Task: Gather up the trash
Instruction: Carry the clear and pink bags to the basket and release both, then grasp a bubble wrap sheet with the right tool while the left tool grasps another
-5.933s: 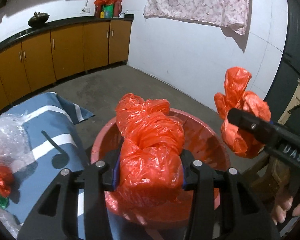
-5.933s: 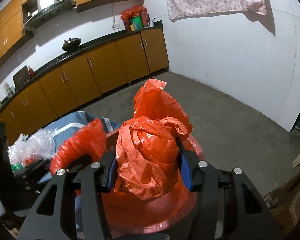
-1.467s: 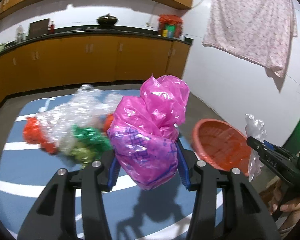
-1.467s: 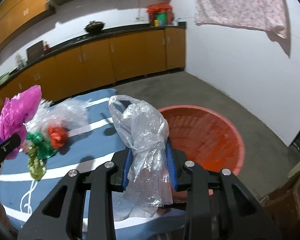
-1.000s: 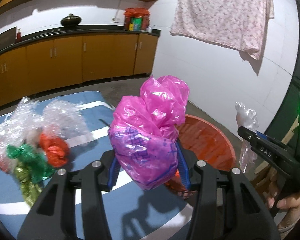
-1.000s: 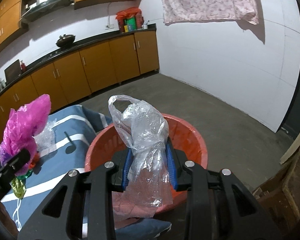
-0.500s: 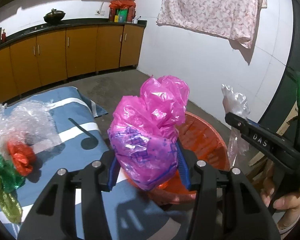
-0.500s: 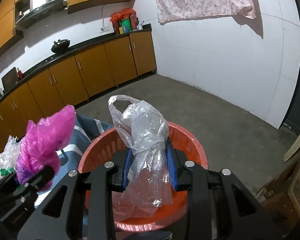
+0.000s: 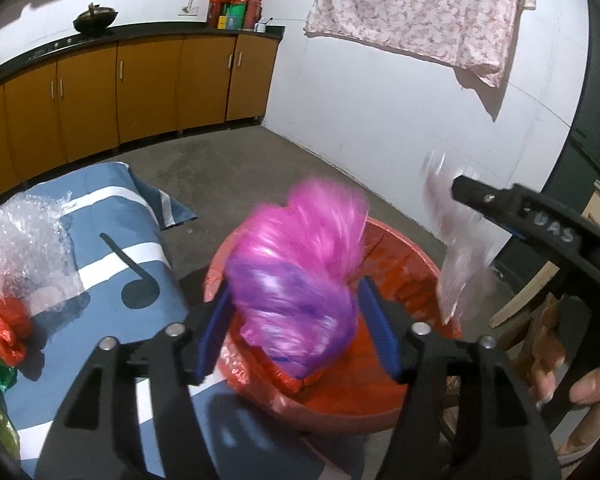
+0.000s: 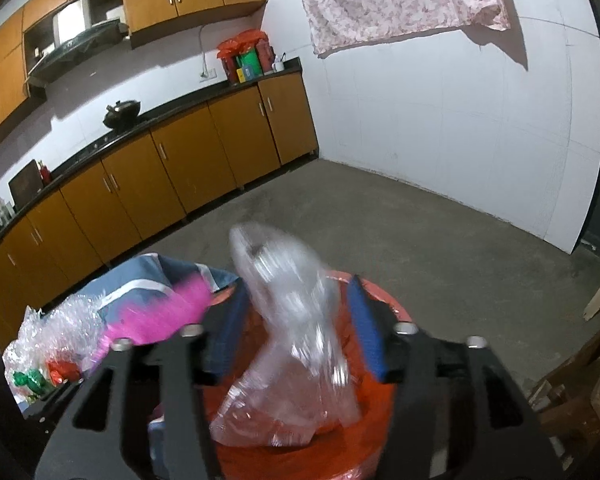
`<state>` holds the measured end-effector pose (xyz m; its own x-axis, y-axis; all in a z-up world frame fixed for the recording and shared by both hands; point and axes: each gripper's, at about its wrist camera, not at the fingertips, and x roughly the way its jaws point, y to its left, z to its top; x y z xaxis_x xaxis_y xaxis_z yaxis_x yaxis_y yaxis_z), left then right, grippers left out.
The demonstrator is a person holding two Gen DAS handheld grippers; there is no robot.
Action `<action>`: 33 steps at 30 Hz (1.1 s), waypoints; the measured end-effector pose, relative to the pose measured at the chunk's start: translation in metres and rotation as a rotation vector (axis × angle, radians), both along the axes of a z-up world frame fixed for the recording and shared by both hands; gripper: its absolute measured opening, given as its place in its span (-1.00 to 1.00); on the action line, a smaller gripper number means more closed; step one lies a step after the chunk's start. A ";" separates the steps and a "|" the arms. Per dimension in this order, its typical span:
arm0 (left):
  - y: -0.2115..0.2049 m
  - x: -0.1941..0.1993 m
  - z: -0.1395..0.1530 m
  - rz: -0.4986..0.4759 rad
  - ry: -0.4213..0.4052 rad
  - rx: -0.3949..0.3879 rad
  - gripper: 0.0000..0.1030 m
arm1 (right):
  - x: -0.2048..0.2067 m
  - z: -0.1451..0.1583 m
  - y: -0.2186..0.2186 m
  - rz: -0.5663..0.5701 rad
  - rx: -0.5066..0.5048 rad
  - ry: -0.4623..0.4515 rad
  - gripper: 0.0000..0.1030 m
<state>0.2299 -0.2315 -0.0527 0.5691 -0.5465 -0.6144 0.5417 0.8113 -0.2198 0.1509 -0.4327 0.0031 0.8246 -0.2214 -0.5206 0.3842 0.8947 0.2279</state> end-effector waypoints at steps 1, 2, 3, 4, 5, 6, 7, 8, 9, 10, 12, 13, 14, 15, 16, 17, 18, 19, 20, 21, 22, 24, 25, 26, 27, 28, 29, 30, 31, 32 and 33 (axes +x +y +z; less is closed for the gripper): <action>0.003 0.001 -0.001 0.008 0.000 0.002 0.33 | -0.003 0.000 0.000 -0.008 -0.004 -0.004 0.35; 0.006 0.001 -0.002 0.014 0.001 0.004 0.34 | -0.006 0.000 0.000 -0.014 -0.007 -0.006 0.40; 0.011 0.002 -0.003 0.024 0.003 0.008 0.36 | -0.007 0.000 -0.001 -0.021 -0.010 -0.008 0.51; 0.015 0.002 -0.004 0.036 0.005 0.010 0.38 | -0.011 0.001 -0.001 -0.031 -0.015 -0.013 0.65; 0.020 0.002 -0.003 0.047 0.003 0.011 0.41 | -0.013 0.002 0.000 -0.040 -0.024 -0.018 0.73; 0.026 0.001 -0.002 0.062 -0.003 0.013 0.49 | -0.016 0.002 0.002 -0.048 -0.037 -0.023 0.85; 0.031 0.000 -0.001 0.076 -0.012 0.014 0.57 | -0.018 0.003 0.004 -0.053 -0.054 -0.027 0.90; 0.038 -0.002 0.001 0.099 -0.026 0.019 0.60 | -0.019 0.004 0.005 -0.056 -0.067 -0.025 0.91; 0.045 -0.004 0.003 0.118 -0.038 0.024 0.63 | -0.020 0.005 0.007 -0.056 -0.083 -0.022 0.93; 0.050 -0.004 0.006 0.136 -0.045 0.029 0.67 | -0.019 0.006 0.008 -0.055 -0.093 -0.019 0.95; 0.059 -0.006 0.008 0.165 -0.052 0.037 0.71 | -0.019 0.007 0.015 -0.045 -0.112 -0.012 0.96; 0.067 -0.008 0.010 0.187 -0.054 0.041 0.73 | -0.019 0.009 0.015 -0.041 -0.116 -0.011 0.96; 0.072 -0.008 0.012 0.201 -0.055 0.042 0.73 | -0.019 0.009 0.018 -0.037 -0.121 -0.010 0.97; 0.079 -0.010 0.013 0.218 -0.058 0.043 0.75 | -0.019 0.010 0.021 -0.032 -0.124 -0.010 0.97; 0.086 -0.012 0.015 0.236 -0.062 0.047 0.76 | -0.019 0.011 0.024 -0.027 -0.125 -0.009 0.97; 0.091 -0.012 0.017 0.247 -0.063 0.050 0.77 | -0.019 0.012 0.026 -0.023 -0.125 -0.008 0.97; 0.100 -0.014 0.018 0.265 -0.066 0.053 0.78 | -0.018 0.013 0.028 -0.016 -0.124 -0.008 0.97; 0.108 -0.016 0.019 0.280 -0.067 0.055 0.78 | -0.019 0.014 0.030 -0.012 -0.124 -0.009 0.97; 0.116 -0.018 0.021 0.294 -0.069 0.057 0.78 | -0.019 0.016 0.035 -0.004 -0.124 -0.011 0.97; 0.124 -0.021 0.021 0.308 -0.070 0.058 0.79 | -0.018 0.016 0.039 0.004 -0.122 -0.012 0.97; 0.130 -0.023 0.022 0.320 -0.071 0.059 0.79 | -0.018 0.017 0.043 0.012 -0.119 -0.012 0.97; 0.151 -0.027 0.023 0.359 -0.069 0.061 0.80 | -0.019 0.018 0.051 0.027 -0.117 -0.014 0.97; 0.158 -0.029 0.023 0.372 -0.068 0.062 0.80 | -0.018 0.020 0.056 0.039 -0.117 -0.015 0.97; 0.169 -0.032 0.023 0.394 -0.068 0.064 0.80 | -0.017 0.020 0.061 0.048 -0.118 -0.015 0.97; 0.179 -0.035 0.024 0.414 -0.069 0.068 0.80 | -0.016 0.020 0.068 0.072 -0.118 -0.015 0.97; 0.186 -0.037 0.024 0.427 -0.070 0.073 0.80 | -0.014 0.020 0.074 0.087 -0.118 -0.014 0.97; 0.198 -0.040 0.023 0.448 -0.073 0.081 0.80 | -0.014 0.020 0.080 0.099 -0.120 -0.013 0.97; 0.208 -0.043 0.023 0.467 -0.076 0.088 0.80 | -0.011 0.021 0.089 0.119 -0.123 -0.010 0.97; 0.215 -0.045 0.022 0.482 -0.078 0.093 0.81 | -0.009 0.020 0.098 0.142 -0.125 -0.008 0.97; 0.229 -0.048 0.022 0.510 -0.079 0.101 0.81 | -0.006 0.020 0.106 0.161 -0.127 -0.007 0.97; 0.239 -0.049 0.021 0.528 -0.079 0.104 0.81 | -0.004 0.020 0.114 0.184 -0.129 -0.005 0.97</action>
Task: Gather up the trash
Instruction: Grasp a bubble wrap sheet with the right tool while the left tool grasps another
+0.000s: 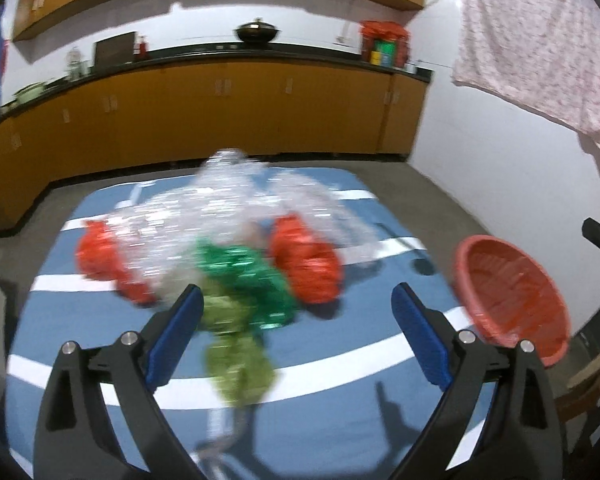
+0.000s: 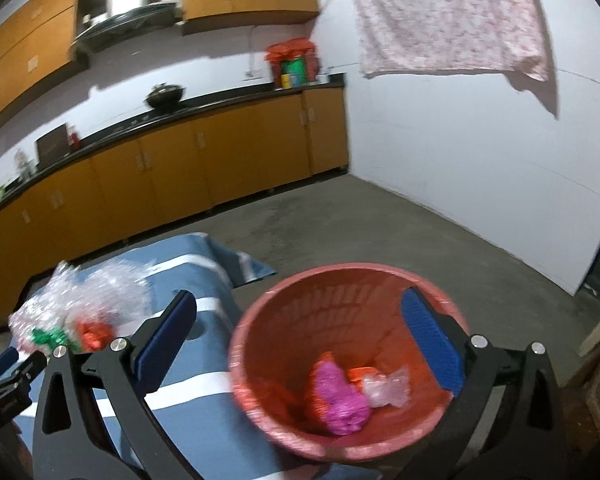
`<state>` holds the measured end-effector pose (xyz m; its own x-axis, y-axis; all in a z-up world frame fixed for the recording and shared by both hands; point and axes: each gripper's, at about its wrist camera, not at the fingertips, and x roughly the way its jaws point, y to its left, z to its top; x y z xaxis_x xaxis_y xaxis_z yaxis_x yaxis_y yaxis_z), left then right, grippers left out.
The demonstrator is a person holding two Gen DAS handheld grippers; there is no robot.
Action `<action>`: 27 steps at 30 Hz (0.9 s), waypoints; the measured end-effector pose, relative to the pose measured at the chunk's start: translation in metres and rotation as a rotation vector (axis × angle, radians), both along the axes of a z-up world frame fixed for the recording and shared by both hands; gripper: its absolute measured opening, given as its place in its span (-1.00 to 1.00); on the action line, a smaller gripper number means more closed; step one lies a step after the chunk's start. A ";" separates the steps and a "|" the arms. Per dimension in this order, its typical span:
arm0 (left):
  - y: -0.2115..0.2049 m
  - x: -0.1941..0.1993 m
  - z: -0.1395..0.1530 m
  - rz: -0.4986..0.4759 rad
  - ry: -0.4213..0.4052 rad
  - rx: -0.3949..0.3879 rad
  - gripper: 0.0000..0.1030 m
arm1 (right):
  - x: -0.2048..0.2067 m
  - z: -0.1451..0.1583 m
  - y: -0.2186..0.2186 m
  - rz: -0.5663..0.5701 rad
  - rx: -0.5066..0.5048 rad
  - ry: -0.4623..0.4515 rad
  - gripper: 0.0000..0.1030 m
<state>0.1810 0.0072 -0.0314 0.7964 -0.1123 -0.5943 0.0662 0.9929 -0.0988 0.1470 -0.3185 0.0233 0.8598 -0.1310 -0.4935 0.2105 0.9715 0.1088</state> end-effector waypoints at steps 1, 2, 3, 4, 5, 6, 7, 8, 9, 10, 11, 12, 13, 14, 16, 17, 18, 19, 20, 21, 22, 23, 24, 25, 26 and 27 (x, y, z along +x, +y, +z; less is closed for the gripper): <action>0.011 -0.001 0.000 0.023 0.001 0.003 0.81 | 0.005 -0.001 0.012 0.036 0.002 0.005 0.97; 0.022 -0.001 0.000 0.043 -0.001 0.008 0.81 | 0.009 -0.002 0.023 0.068 0.006 0.008 0.97; 0.031 -0.001 0.001 0.061 -0.003 0.013 0.80 | 0.012 -0.003 0.032 0.093 0.008 0.014 0.96; 0.041 0.000 0.002 0.083 -0.008 0.020 0.80 | 0.019 -0.004 0.046 0.127 0.008 0.025 0.90; 0.049 0.000 0.003 0.097 -0.013 0.023 0.80 | 0.024 -0.006 0.055 0.157 0.014 0.036 0.83; 0.058 0.001 0.005 0.112 -0.023 0.025 0.80 | 0.031 -0.007 0.064 0.188 0.026 0.052 0.68; 0.065 0.001 0.007 0.122 -0.034 0.025 0.80 | 0.038 -0.009 0.074 0.219 0.044 0.066 0.57; 0.074 0.004 0.010 0.135 -0.046 0.027 0.80 | 0.048 -0.011 0.087 0.260 0.071 0.081 0.54; 0.081 0.008 0.012 0.145 -0.053 0.029 0.80 | 0.052 -0.013 0.095 0.276 0.080 0.087 0.52; 0.088 0.014 0.014 0.152 -0.056 0.031 0.80 | 0.060 -0.015 0.107 0.303 0.089 0.094 0.51; 0.092 0.018 0.015 0.155 -0.056 0.031 0.80 | 0.068 -0.016 0.119 0.328 0.088 0.100 0.49; 0.097 0.025 0.016 0.159 -0.053 0.032 0.80 | 0.073 -0.017 0.128 0.349 0.084 0.103 0.46; 0.099 0.032 0.018 0.162 -0.050 0.034 0.80 | 0.079 -0.018 0.137 0.368 0.078 0.107 0.44; 0.102 0.037 0.018 0.164 -0.046 0.037 0.80 | 0.089 -0.021 0.150 0.393 0.069 0.119 0.42; 0.109 0.046 0.017 0.173 -0.038 0.030 0.80 | 0.103 -0.027 0.165 0.420 0.059 0.139 0.36; 0.115 0.049 0.017 0.175 -0.037 0.017 0.80 | 0.109 -0.030 0.172 0.426 0.050 0.148 0.36; 0.120 0.051 0.017 0.178 -0.038 0.011 0.80 | 0.115 -0.033 0.177 0.428 0.042 0.155 0.35; 0.124 0.053 0.017 0.183 -0.040 0.011 0.80 | 0.121 -0.036 0.181 0.430 0.037 0.166 0.35; 0.126 0.054 0.017 0.185 -0.041 0.011 0.80 | 0.125 -0.039 0.185 0.431 0.038 0.175 0.35; 0.129 0.055 0.017 0.186 -0.040 0.009 0.80 | 0.130 -0.041 0.188 0.433 0.041 0.185 0.35; 0.131 0.056 0.016 0.185 -0.039 0.005 0.80 | 0.135 -0.045 0.192 0.436 0.043 0.196 0.35; 0.134 0.058 0.015 0.180 -0.038 -0.003 0.80 | 0.138 -0.047 0.196 0.438 0.036 0.202 0.35; 0.135 0.059 0.014 0.175 -0.038 -0.007 0.80 | 0.139 -0.050 0.198 0.439 0.022 0.208 0.35; 0.136 0.061 0.014 0.167 -0.036 -0.012 0.80 | 0.142 -0.052 0.200 0.439 0.006 0.214 0.31; 0.135 0.061 0.013 0.162 -0.035 -0.014 0.80 | 0.146 -0.055 0.203 0.435 -0.017 0.230 0.26; 0.133 0.063 0.012 0.152 -0.033 -0.018 0.80 | 0.148 -0.059 0.204 0.432 -0.024 0.249 0.12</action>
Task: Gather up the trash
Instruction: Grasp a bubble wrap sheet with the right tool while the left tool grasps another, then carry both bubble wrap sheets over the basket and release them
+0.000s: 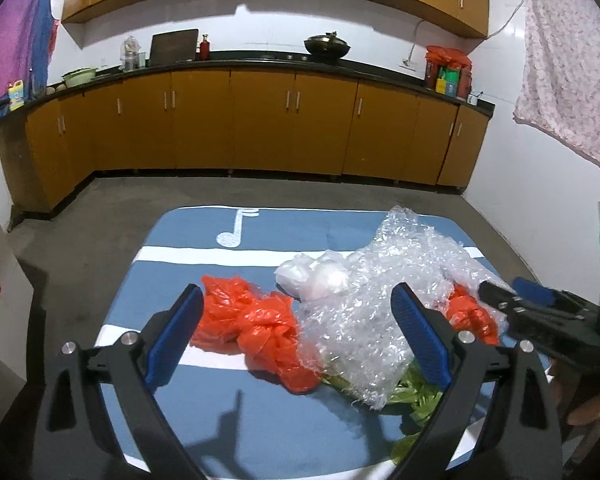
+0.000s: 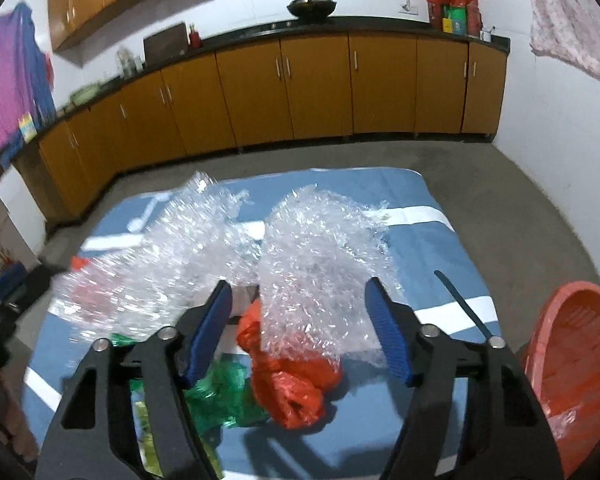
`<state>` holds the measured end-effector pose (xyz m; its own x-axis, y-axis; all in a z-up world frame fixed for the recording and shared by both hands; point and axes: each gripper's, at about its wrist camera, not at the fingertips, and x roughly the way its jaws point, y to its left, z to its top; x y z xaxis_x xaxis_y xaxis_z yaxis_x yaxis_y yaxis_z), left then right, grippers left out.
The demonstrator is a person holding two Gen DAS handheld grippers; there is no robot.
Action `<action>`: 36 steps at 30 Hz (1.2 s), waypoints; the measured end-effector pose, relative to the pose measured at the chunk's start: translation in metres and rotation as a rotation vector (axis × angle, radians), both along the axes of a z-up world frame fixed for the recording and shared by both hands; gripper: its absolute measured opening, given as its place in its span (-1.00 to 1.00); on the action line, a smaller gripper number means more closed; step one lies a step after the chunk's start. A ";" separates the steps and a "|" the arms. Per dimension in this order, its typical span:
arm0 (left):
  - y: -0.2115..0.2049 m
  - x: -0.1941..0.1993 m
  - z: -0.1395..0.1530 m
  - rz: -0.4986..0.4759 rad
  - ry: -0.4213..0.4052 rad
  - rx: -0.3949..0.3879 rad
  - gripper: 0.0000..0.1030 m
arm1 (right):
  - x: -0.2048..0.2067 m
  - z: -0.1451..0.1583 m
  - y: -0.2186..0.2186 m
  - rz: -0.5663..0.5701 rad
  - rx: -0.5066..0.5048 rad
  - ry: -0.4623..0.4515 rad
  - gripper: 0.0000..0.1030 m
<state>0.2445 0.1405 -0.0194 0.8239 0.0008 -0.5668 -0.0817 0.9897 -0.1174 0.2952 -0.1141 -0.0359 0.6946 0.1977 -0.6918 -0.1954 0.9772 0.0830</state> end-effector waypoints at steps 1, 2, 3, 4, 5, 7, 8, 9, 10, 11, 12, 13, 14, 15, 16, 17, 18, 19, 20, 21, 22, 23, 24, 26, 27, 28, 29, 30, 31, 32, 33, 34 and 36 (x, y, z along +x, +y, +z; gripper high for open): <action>-0.002 0.003 0.000 -0.013 0.002 -0.005 0.80 | 0.002 -0.002 -0.002 -0.001 0.004 0.017 -0.05; -0.004 0.006 -0.001 -0.024 0.004 -0.008 0.80 | 0.004 -0.005 -0.006 -0.006 0.022 0.039 -0.14; -0.006 0.009 -0.002 -0.036 0.006 -0.010 0.80 | 0.003 -0.007 -0.009 -0.012 0.033 0.045 -0.30; -0.009 0.011 -0.003 -0.047 0.010 -0.011 0.80 | 0.002 -0.007 -0.014 -0.018 0.049 0.048 -0.54; -0.012 0.015 -0.004 -0.059 0.015 -0.011 0.80 | 0.001 -0.007 -0.017 -0.022 0.058 0.047 -0.66; -0.018 0.021 -0.008 -0.079 0.028 -0.007 0.80 | -0.001 -0.005 -0.020 -0.028 0.069 0.034 -0.82; -0.022 0.024 -0.011 -0.095 0.038 -0.008 0.79 | -0.003 -0.004 -0.022 -0.030 0.076 0.026 -0.83; -0.025 0.027 -0.013 -0.110 0.046 -0.011 0.75 | -0.005 -0.002 -0.024 -0.033 0.083 0.018 -0.84; -0.028 0.030 -0.015 -0.124 0.056 -0.012 0.66 | -0.008 0.000 -0.027 -0.035 0.090 0.011 -0.85; -0.031 0.033 -0.017 -0.136 0.066 -0.009 0.61 | -0.010 0.003 -0.031 -0.039 0.098 0.004 -0.85; -0.033 0.035 -0.020 -0.143 0.075 -0.005 0.53 | -0.013 0.006 -0.034 -0.043 0.104 -0.003 -0.85; -0.035 0.037 -0.023 -0.148 0.086 -0.001 0.46 | -0.014 0.006 -0.037 -0.045 0.107 -0.006 -0.85; -0.037 0.041 -0.026 -0.157 0.101 0.002 0.42 | -0.017 0.009 -0.041 -0.050 0.111 -0.012 -0.85; -0.038 0.043 -0.029 -0.164 0.113 -0.001 0.31 | -0.018 0.010 -0.044 -0.053 0.113 -0.015 -0.85; -0.038 0.044 -0.030 -0.169 0.120 -0.004 0.14 | -0.020 0.011 -0.047 -0.058 0.115 -0.018 -0.85; -0.039 0.046 -0.032 -0.179 0.132 -0.011 0.02 | -0.021 0.010 -0.048 -0.060 0.116 -0.019 -0.85; -0.040 0.046 -0.034 -0.186 0.138 -0.016 -0.20 | -0.023 0.010 -0.051 -0.063 0.115 -0.020 -0.85; -0.040 0.046 -0.034 -0.189 0.140 -0.018 -0.42 | -0.025 0.010 -0.053 -0.066 0.117 -0.020 -0.85; -0.041 0.045 -0.034 -0.195 0.139 -0.022 -0.52 | -0.026 0.011 -0.054 -0.067 0.119 -0.021 -0.85; -0.041 0.044 -0.033 -0.198 0.136 -0.020 -0.65 | -0.028 0.011 -0.056 -0.072 0.122 -0.023 -0.85; -0.042 0.042 -0.032 -0.198 0.129 -0.015 -0.72 | -0.030 0.012 -0.058 -0.075 0.124 -0.025 -0.85; -0.043 0.041 -0.030 -0.198 0.123 -0.012 -0.75 | -0.032 0.012 -0.058 -0.078 0.127 -0.026 -0.85; -0.043 0.039 -0.029 -0.198 0.117 -0.009 -0.77 | -0.033 0.012 -0.060 -0.081 0.129 -0.026 -0.85; -0.044 0.035 -0.026 -0.196 0.106 -0.001 -0.80 | -0.036 0.013 -0.064 -0.086 0.132 -0.029 -0.85; -0.045 0.032 -0.023 -0.196 0.097 0.001 -0.82 | -0.039 0.014 -0.066 -0.088 0.133 -0.031 -0.85; -0.044 0.030 -0.021 -0.196 0.086 0.000 -0.82 | -0.041 0.016 -0.067 -0.091 0.136 -0.035 -0.85; -0.044 0.028 -0.017 -0.195 0.077 -0.001 -0.83 | -0.043 0.018 -0.069 -0.093 0.138 -0.039 -0.85; -0.044 0.024 -0.013 -0.191 0.063 -0.001 -0.83 | -0.044 0.020 -0.070 -0.094 0.140 -0.043 -0.85; -0.044 0.020 -0.008 -0.188 0.049 -0.001 -0.83 | -0.047 0.023 -0.072 -0.097 0.140 -0.051 -0.85; -0.045 0.018 -0.005 -0.186 0.041 -0.001 -0.83 | -0.048 0.025 -0.073 -0.099 0.140 -0.057 -0.85; -0.044 0.014 0.001 -0.183 0.027 -0.002 -0.84 | -0.050 0.028 -0.074 -0.101 0.141 -0.066 -0.85; -0.045 0.011 0.006 -0.180 0.014 -0.002 -0.84 | -0.053 0.030 -0.074 -0.104 0.141 -0.073 -0.85; -0.045 0.005 0.015 -0.176 -0.005 -0.002 -0.84 | -0.060 0.035 -0.075 -0.111 0.143 -0.089 -0.85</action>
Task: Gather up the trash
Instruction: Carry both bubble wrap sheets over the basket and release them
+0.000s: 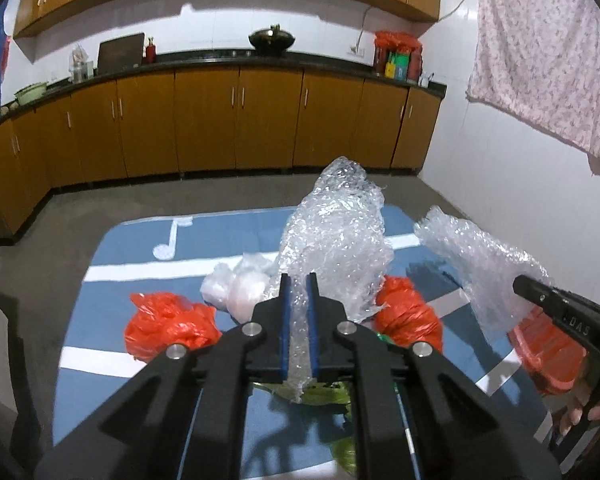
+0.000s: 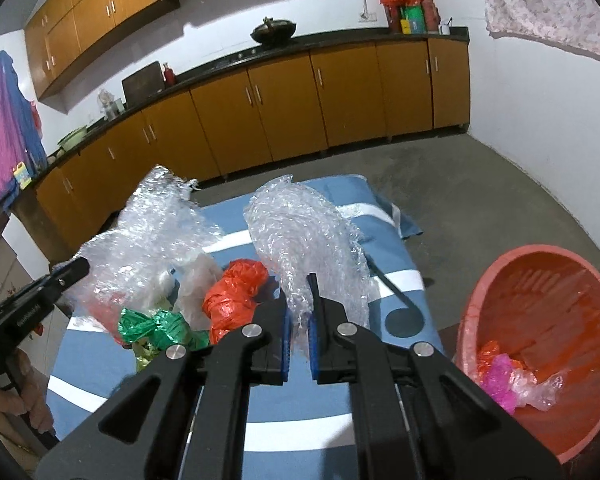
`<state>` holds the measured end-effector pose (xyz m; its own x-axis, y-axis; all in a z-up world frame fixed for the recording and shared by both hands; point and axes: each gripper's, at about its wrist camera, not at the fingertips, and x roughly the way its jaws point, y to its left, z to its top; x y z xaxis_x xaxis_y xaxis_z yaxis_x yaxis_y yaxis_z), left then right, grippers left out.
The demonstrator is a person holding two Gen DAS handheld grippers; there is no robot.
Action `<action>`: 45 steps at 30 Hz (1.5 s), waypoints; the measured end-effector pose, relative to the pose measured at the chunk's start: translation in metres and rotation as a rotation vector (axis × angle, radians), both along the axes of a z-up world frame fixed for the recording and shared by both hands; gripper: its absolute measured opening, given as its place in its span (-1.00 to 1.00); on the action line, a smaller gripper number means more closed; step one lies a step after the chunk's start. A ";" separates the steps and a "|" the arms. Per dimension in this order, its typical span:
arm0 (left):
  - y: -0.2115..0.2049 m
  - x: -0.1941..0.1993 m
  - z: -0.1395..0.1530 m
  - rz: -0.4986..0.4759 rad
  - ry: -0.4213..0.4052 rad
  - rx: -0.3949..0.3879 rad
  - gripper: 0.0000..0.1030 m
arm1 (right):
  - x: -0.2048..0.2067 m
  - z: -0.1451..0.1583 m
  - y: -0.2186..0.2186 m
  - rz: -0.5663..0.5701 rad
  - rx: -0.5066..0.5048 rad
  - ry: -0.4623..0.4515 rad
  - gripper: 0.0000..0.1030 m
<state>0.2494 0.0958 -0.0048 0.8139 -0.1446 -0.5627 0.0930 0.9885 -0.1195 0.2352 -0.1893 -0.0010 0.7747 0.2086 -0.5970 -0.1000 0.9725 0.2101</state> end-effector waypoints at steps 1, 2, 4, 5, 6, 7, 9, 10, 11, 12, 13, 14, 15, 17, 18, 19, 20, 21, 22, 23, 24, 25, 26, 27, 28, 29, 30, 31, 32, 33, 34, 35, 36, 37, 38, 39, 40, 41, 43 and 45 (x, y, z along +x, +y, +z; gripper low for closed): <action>0.000 -0.004 0.006 0.001 -0.012 -0.003 -0.84 | -0.003 0.003 -0.002 -0.004 0.000 -0.008 -0.85; -0.001 -0.006 0.010 0.001 -0.021 -0.006 -0.84 | -0.006 0.006 -0.004 -0.008 0.000 -0.015 -0.85; -0.003 -0.010 0.018 -0.002 -0.036 -0.008 -0.84 | -0.013 0.012 -0.009 -0.017 -0.002 -0.031 -0.85; -0.006 -0.014 0.023 -0.007 -0.047 -0.008 -0.84 | -0.016 0.013 -0.011 -0.023 -0.004 -0.037 -0.85; -0.008 -0.016 0.026 -0.011 -0.053 -0.009 -0.84 | -0.020 0.015 -0.015 -0.028 -0.006 -0.043 -0.85; -0.010 -0.018 0.029 -0.016 -0.059 -0.010 -0.84 | -0.024 0.017 -0.019 -0.037 -0.008 -0.051 -0.85; -0.019 -0.024 0.037 -0.031 -0.073 -0.014 -0.84 | -0.030 0.019 -0.026 -0.052 -0.012 -0.059 -0.85; -0.023 -0.027 0.040 -0.041 -0.079 -0.018 -0.84 | -0.034 0.021 -0.031 -0.063 -0.013 -0.065 -0.85; -0.027 -0.029 0.042 -0.048 -0.083 -0.020 -0.84 | -0.039 0.023 -0.036 -0.073 -0.015 -0.070 -0.85; -0.033 -0.032 0.044 -0.060 -0.088 -0.023 -0.84 | -0.042 0.023 -0.040 -0.081 -0.017 -0.074 -0.85; -0.039 -0.035 0.046 -0.073 -0.092 -0.027 -0.84 | -0.045 0.024 -0.044 -0.090 -0.021 -0.078 -0.85; -0.045 -0.037 0.047 -0.085 -0.095 -0.030 -0.84 | -0.051 0.025 -0.050 -0.106 -0.029 -0.084 -0.85; -0.051 -0.039 0.048 -0.094 -0.096 -0.031 -0.84 | -0.055 0.026 -0.055 -0.119 -0.036 -0.087 -0.85; -0.065 -0.043 0.050 -0.120 -0.095 -0.037 -0.84 | -0.063 0.029 -0.068 -0.147 -0.051 -0.097 -0.85; -0.074 -0.045 0.050 -0.137 -0.096 -0.042 -0.84 | -0.067 0.030 -0.072 -0.158 -0.058 -0.102 -0.85; -0.083 -0.047 0.051 -0.154 -0.097 -0.046 -0.84 | -0.072 0.031 -0.079 -0.178 -0.074 -0.110 -0.85; -0.090 -0.049 0.051 -0.165 -0.097 -0.050 -0.84 | -0.077 0.032 -0.085 -0.194 -0.086 -0.115 -0.85; -0.099 -0.050 0.051 -0.182 -0.096 -0.057 -0.84 | -0.081 0.033 -0.090 -0.210 -0.097 -0.120 -0.85; -0.109 -0.051 0.051 -0.199 -0.094 -0.064 -0.84 | -0.085 0.034 -0.097 -0.228 -0.108 -0.125 -0.85; -0.116 -0.052 0.051 -0.212 -0.092 -0.068 -0.84 | -0.087 0.034 -0.102 -0.240 -0.115 -0.127 -0.85; -0.127 -0.053 0.050 -0.230 -0.090 -0.072 -0.84 | -0.091 0.034 -0.110 -0.259 -0.121 -0.128 -0.85; -0.138 -0.053 0.049 -0.248 -0.087 -0.076 -0.84 | -0.093 0.034 -0.115 -0.270 -0.122 -0.127 -0.85; -0.146 -0.053 0.048 -0.261 -0.084 -0.077 -0.84 | -0.096 0.033 -0.123 -0.289 -0.121 -0.125 -0.85; -0.156 -0.054 0.046 -0.276 -0.081 -0.078 -0.84 | -0.099 0.032 -0.130 -0.309 -0.118 -0.122 -0.85; -0.167 -0.055 0.044 -0.292 -0.077 -0.081 -0.84 | -0.101 0.030 -0.138 -0.326 -0.114 -0.119 -0.85; -0.173 -0.054 0.042 -0.304 -0.072 -0.084 -0.84 | -0.103 0.029 -0.144 -0.338 -0.112 -0.117 -0.85; -0.183 -0.054 0.039 -0.318 -0.065 -0.089 -0.84 | -0.105 0.027 -0.151 -0.354 -0.110 -0.113 -0.85; -0.189 -0.054 0.037 -0.327 -0.061 -0.092 -0.84 | -0.106 0.026 -0.155 -0.363 -0.109 -0.111 -0.85; -0.200 -0.054 0.034 -0.341 -0.054 -0.096 -0.84 | -0.107 0.024 -0.161 -0.377 -0.109 -0.107 -0.85; -0.208 -0.053 0.032 -0.350 -0.047 -0.098 -0.84 | -0.109 0.023 -0.165 -0.386 -0.109 -0.104 -0.85; -0.217 -0.052 0.030 -0.360 -0.040 -0.099 -0.84 | -0.110 0.021 -0.170 -0.398 -0.108 -0.101 -0.85; -0.223 -0.052 0.028 -0.366 -0.035 -0.099 -0.84 | -0.111 0.021 -0.173 -0.405 -0.108 -0.100 -0.85; -0.229 -0.050 0.025 -0.373 -0.028 -0.100 -0.84 | -0.112 0.020 -0.177 -0.414 -0.107 -0.098 -0.85; -0.236 -0.049 0.022 -0.378 -0.019 -0.102 -0.84 | -0.113 0.020 -0.180 -0.420 -0.105 -0.097 -0.85; -0.242 -0.048 0.020 -0.385 -0.011 -0.101 -0.84 | -0.114 0.019 -0.184 -0.429 -0.103 -0.095 -0.85; -0.247 -0.047 0.018 -0.390 -0.005 -0.101 -0.84 | -0.113 0.019 -0.187 -0.435 -0.102 -0.094 -0.85; -0.251 -0.046 0.016 -0.395 0.000 -0.102 -0.84 | -0.114 0.018 -0.190 -0.440 -0.100 -0.093 -0.85; -0.257 -0.046 0.013 -0.400 0.005 -0.101 -0.84 | -0.114 0.017 -0.193 -0.447 -0.097 -0.091 -0.85; -0.263 -0.045 0.010 -0.406 0.011 -0.102 -0.84 | -0.116 0.015 -0.195 -0.453 -0.096 -0.089 -0.85; -0.270 -0.043 0.006 -0.411 0.019 -0.105 -0.84 | -0.116 0.013 -0.196 -0.459 -0.092 -0.087 -0.85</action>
